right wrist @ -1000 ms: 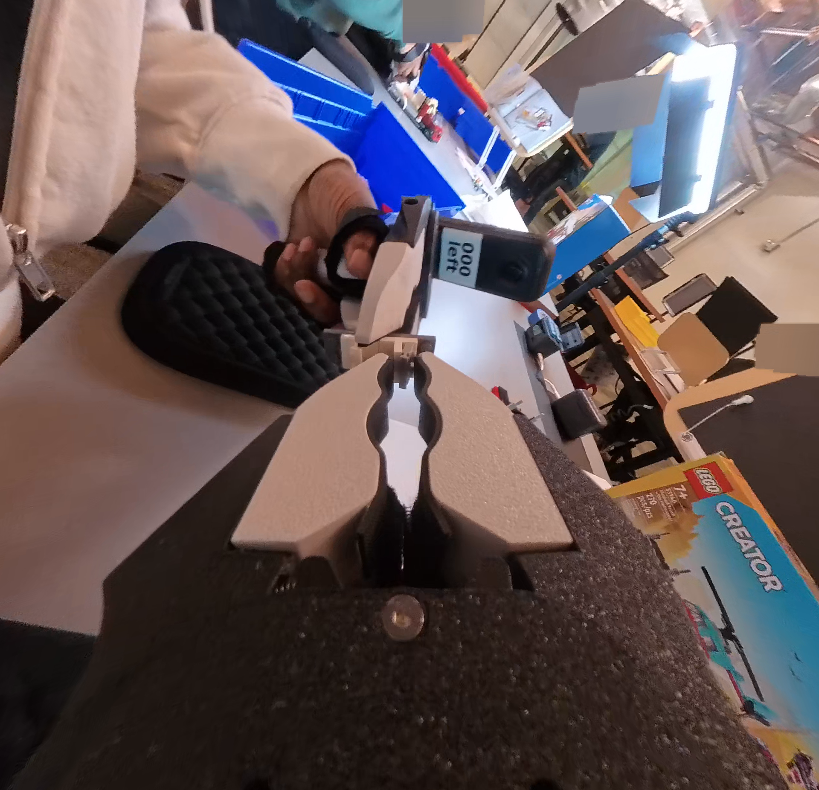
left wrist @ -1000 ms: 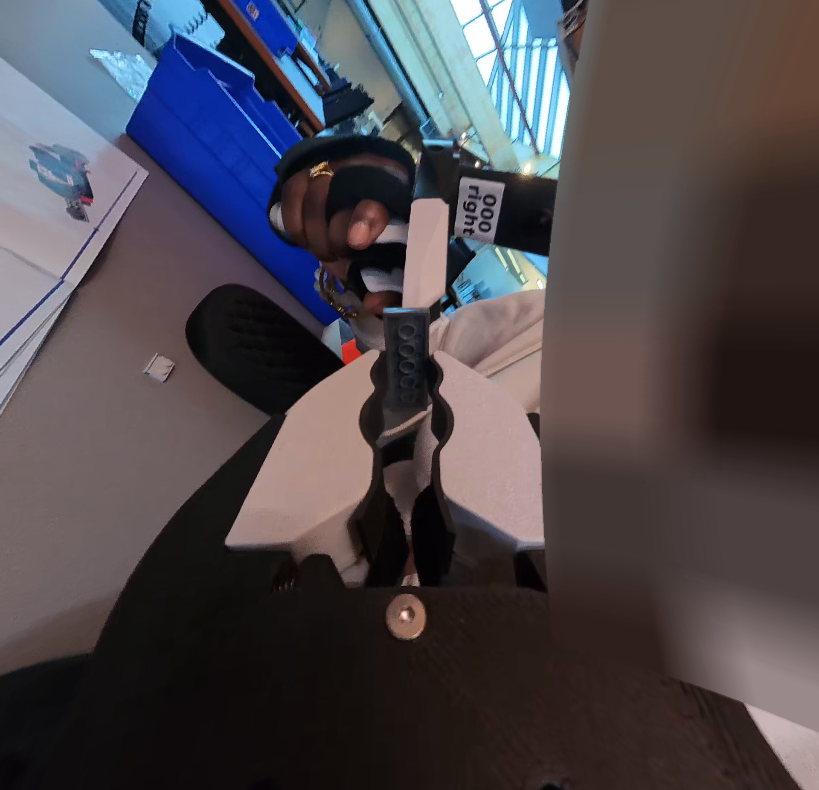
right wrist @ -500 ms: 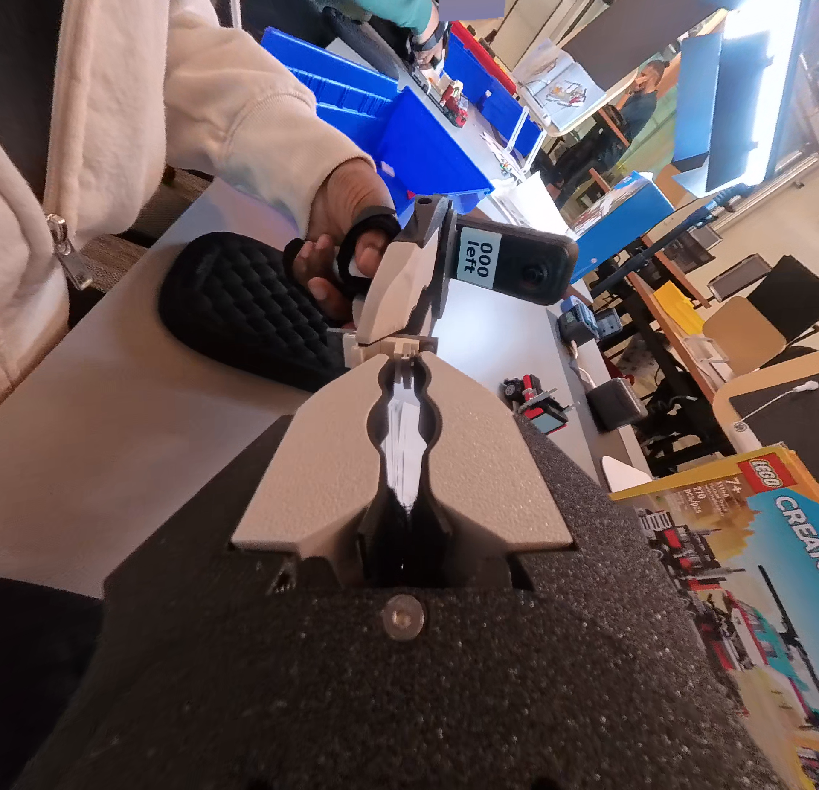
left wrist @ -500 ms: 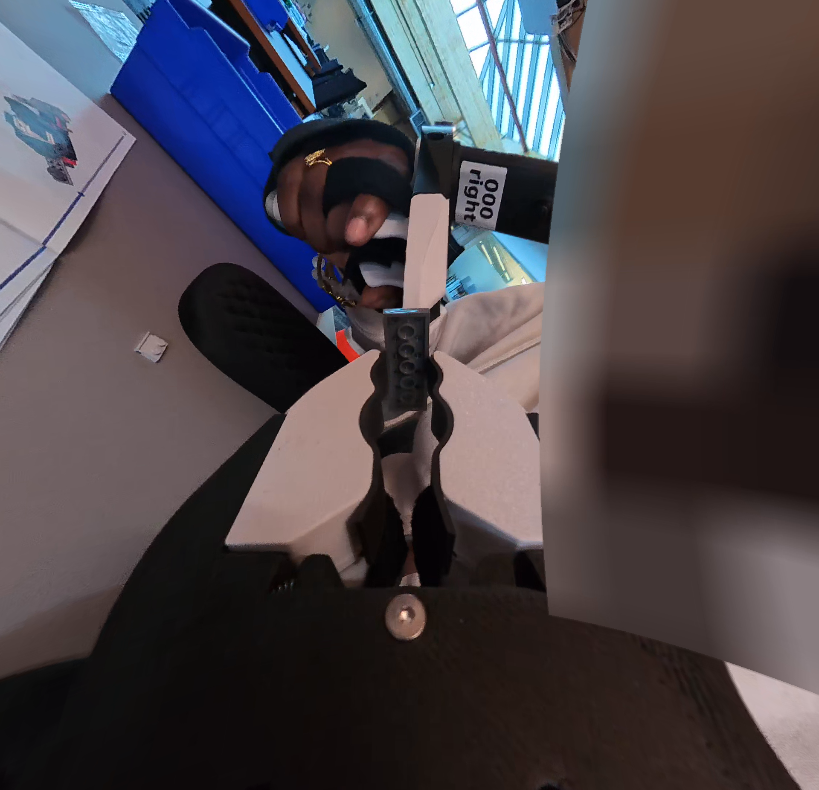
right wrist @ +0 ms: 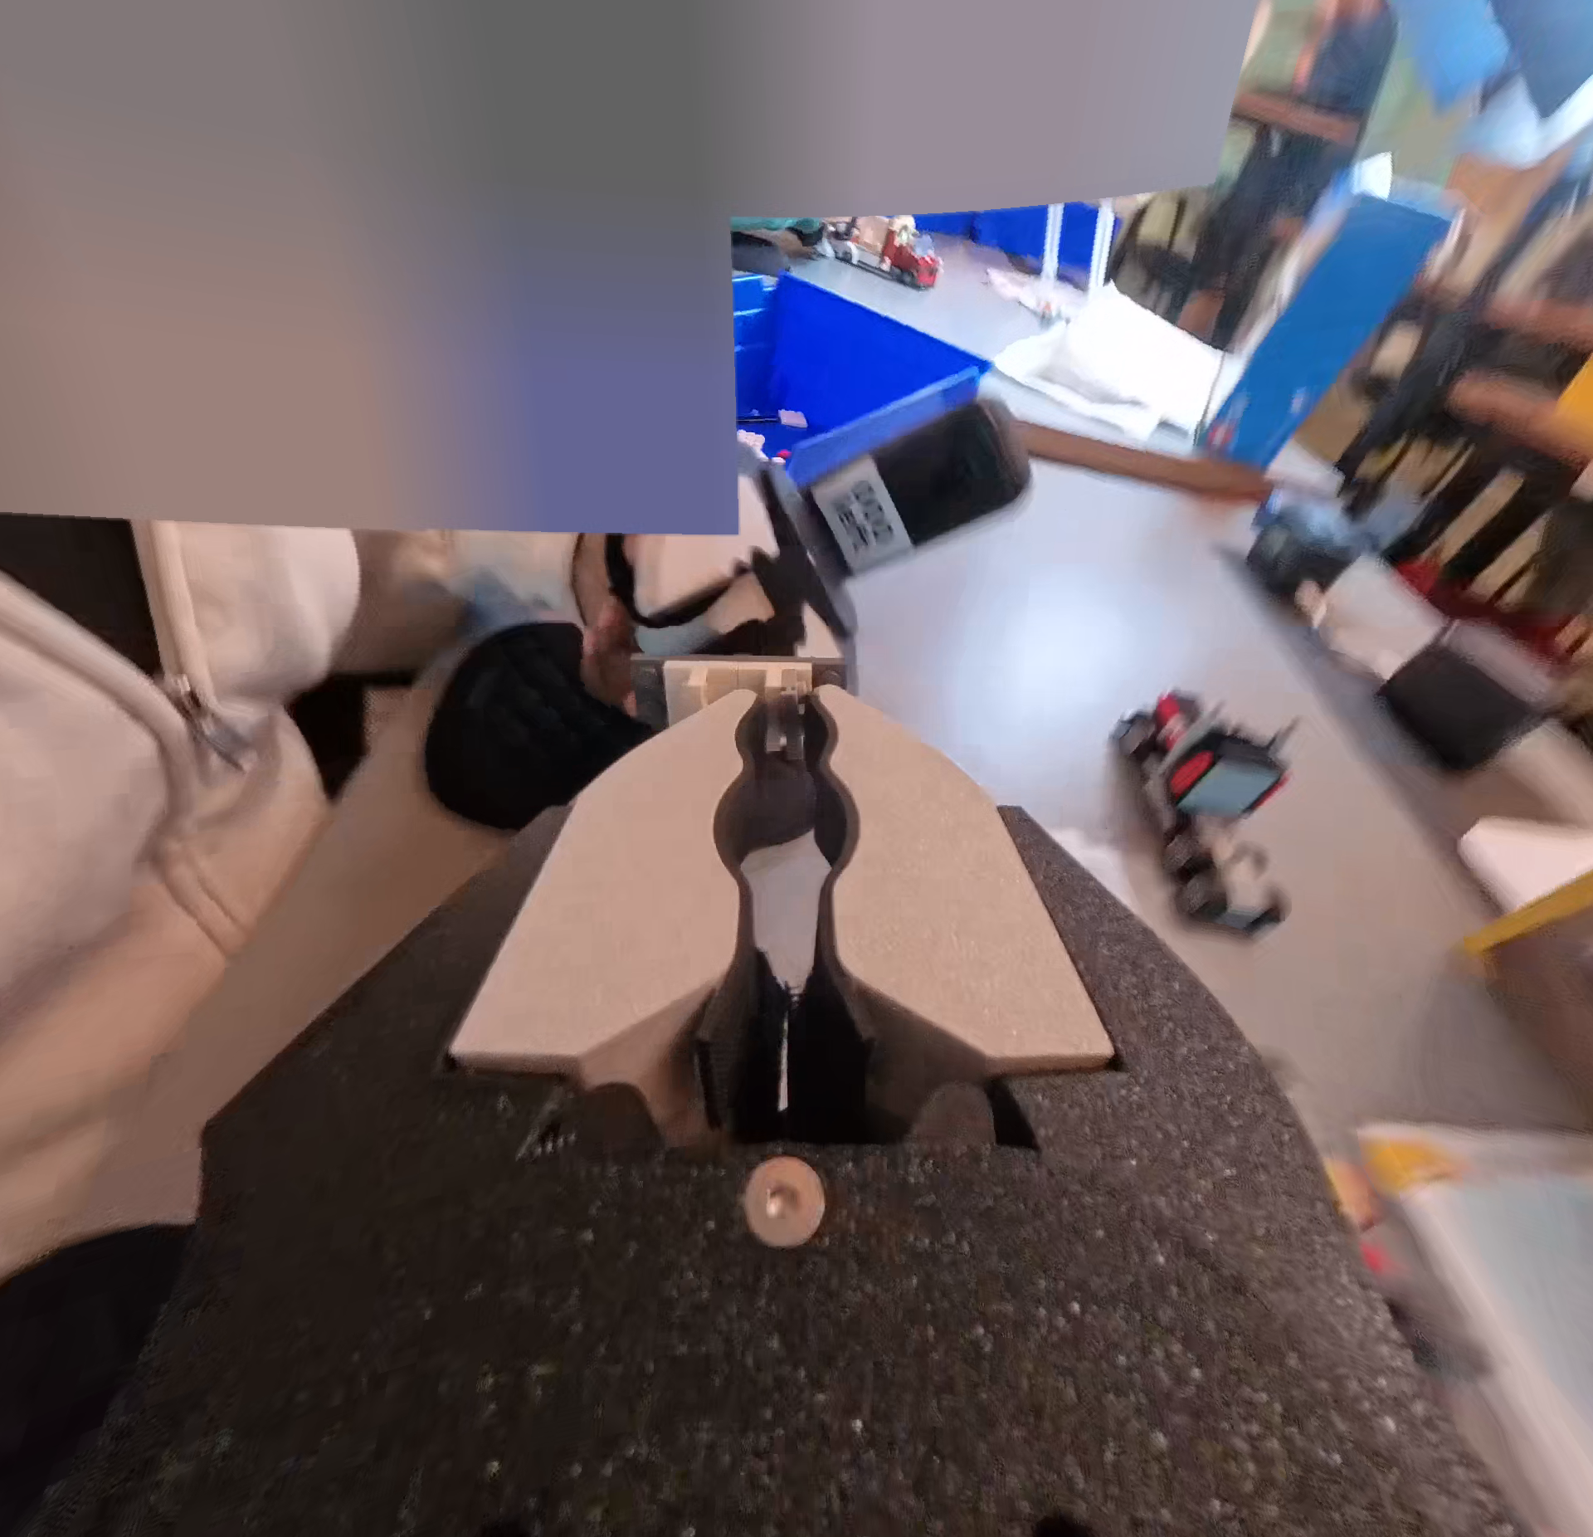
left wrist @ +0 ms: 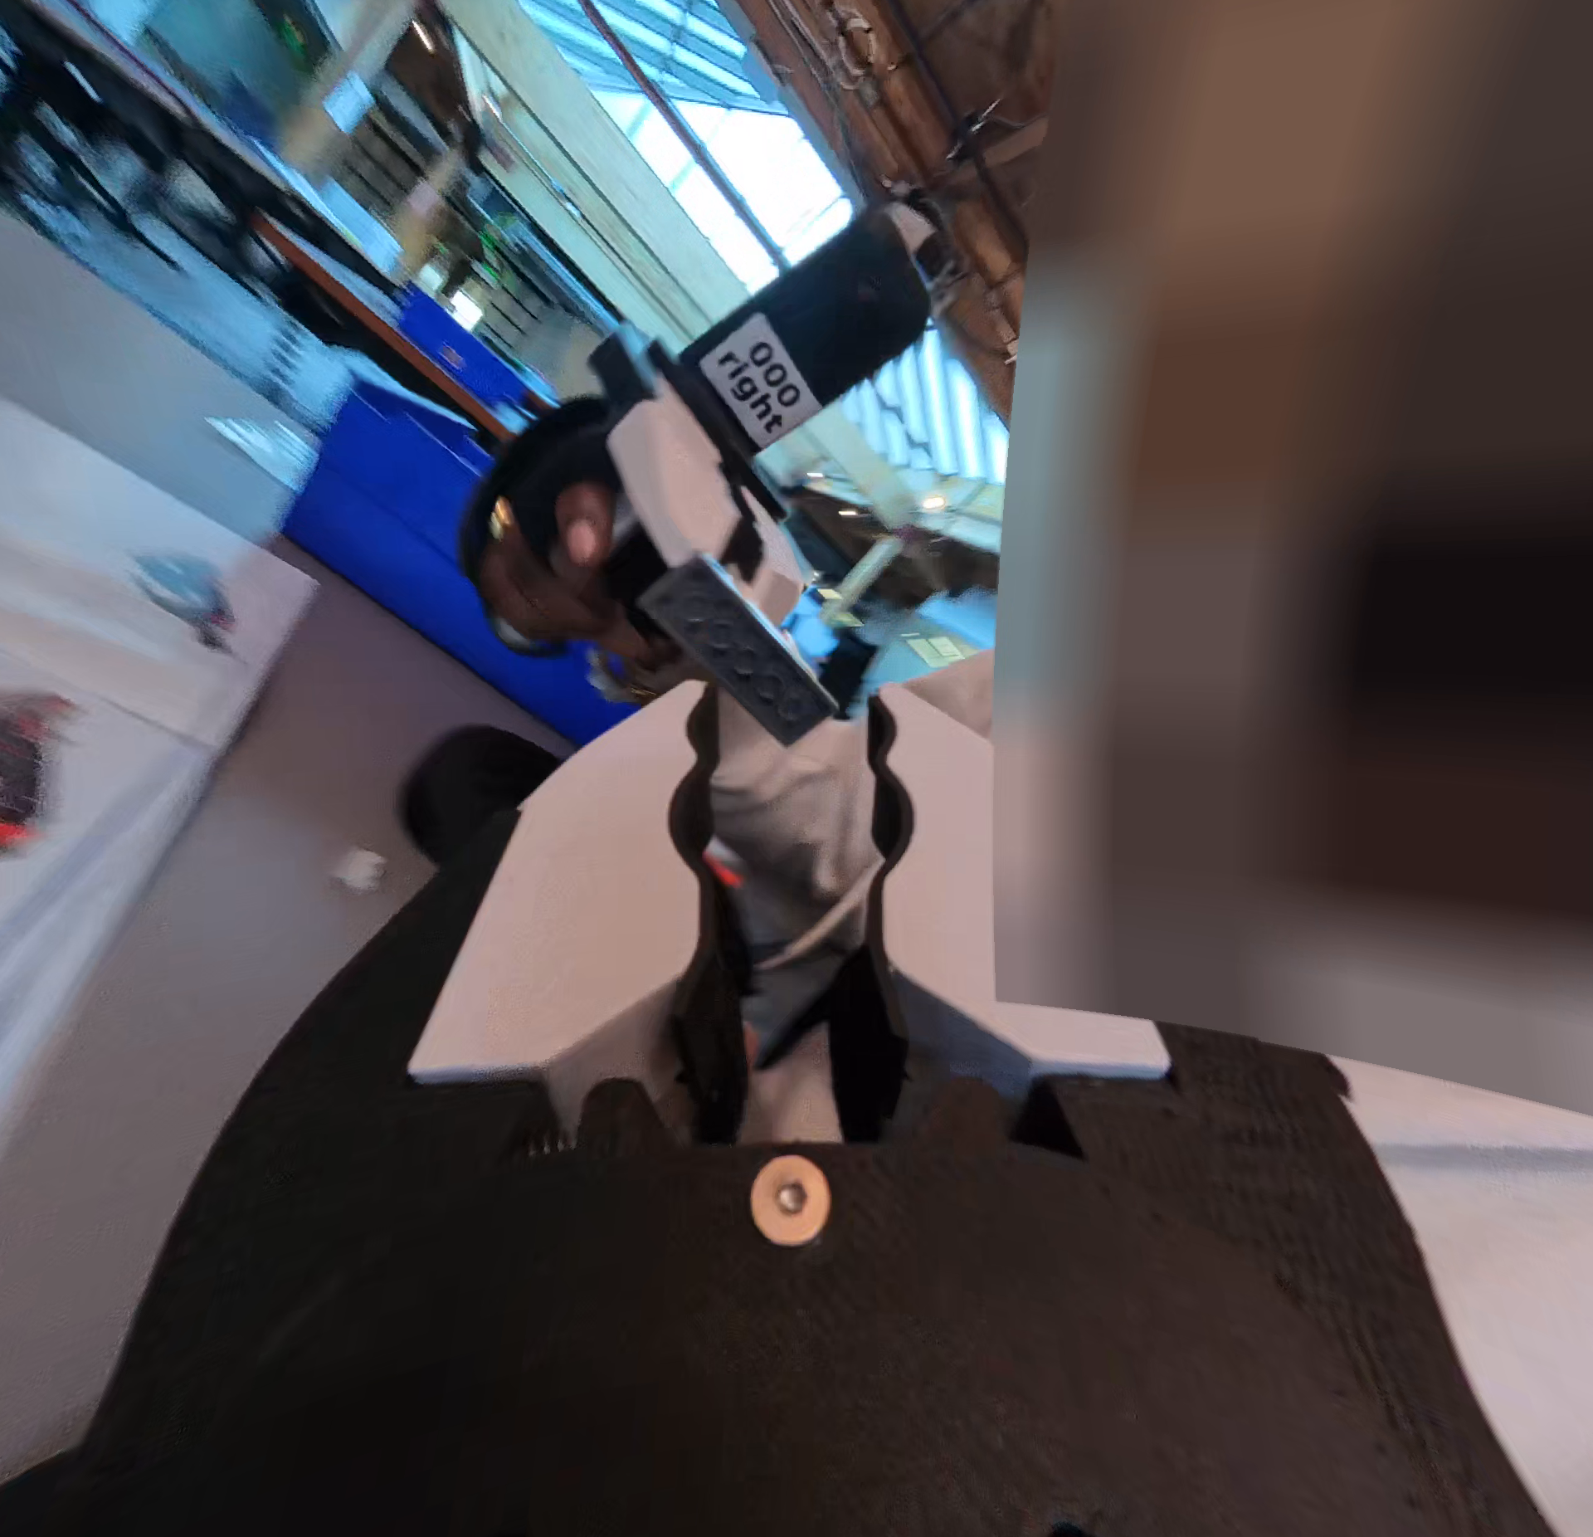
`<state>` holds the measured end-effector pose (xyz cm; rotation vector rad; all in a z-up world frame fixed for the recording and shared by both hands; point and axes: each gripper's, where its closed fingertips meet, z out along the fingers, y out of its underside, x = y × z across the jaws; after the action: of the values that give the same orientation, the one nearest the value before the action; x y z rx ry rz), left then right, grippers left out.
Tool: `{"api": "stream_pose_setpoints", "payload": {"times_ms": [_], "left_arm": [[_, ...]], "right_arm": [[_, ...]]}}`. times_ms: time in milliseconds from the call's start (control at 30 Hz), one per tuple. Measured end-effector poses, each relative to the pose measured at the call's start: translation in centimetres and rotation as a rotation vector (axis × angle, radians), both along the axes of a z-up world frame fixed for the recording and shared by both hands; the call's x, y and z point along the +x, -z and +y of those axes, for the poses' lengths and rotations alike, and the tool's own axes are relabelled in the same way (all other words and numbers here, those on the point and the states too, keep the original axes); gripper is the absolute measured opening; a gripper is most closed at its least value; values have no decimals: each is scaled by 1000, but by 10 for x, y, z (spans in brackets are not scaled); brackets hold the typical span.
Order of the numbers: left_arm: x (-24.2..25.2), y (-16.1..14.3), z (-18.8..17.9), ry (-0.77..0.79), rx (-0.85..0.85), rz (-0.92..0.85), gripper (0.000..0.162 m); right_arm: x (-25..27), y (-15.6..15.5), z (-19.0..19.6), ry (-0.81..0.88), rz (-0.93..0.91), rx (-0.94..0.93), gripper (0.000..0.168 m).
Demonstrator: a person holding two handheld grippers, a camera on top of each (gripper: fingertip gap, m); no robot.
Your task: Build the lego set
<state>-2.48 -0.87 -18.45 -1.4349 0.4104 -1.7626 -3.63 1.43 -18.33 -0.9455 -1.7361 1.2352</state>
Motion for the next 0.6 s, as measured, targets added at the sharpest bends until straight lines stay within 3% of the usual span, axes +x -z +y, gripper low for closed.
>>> {"api": "stream_pose_setpoints", "payload": {"times_ms": [167, 267, 400, 600], "left_arm": [[-16, 10, 19, -391, 510, 458, 73], [-20, 17, 30, -529, 833, 759, 77], [-6, 20, 24, -533, 1207, 943, 49], [4, 24, 19, -422, 1162, 874, 19]], "right_arm": [[-3, 9, 16, 72, -151, -706, 8], [-5, 10, 12, 24, -148, -1036, 8], [-7, 13, 6, 0, -166, -1248, 8], [-9, 24, -4, -20, -230, -1318, 8]]}}
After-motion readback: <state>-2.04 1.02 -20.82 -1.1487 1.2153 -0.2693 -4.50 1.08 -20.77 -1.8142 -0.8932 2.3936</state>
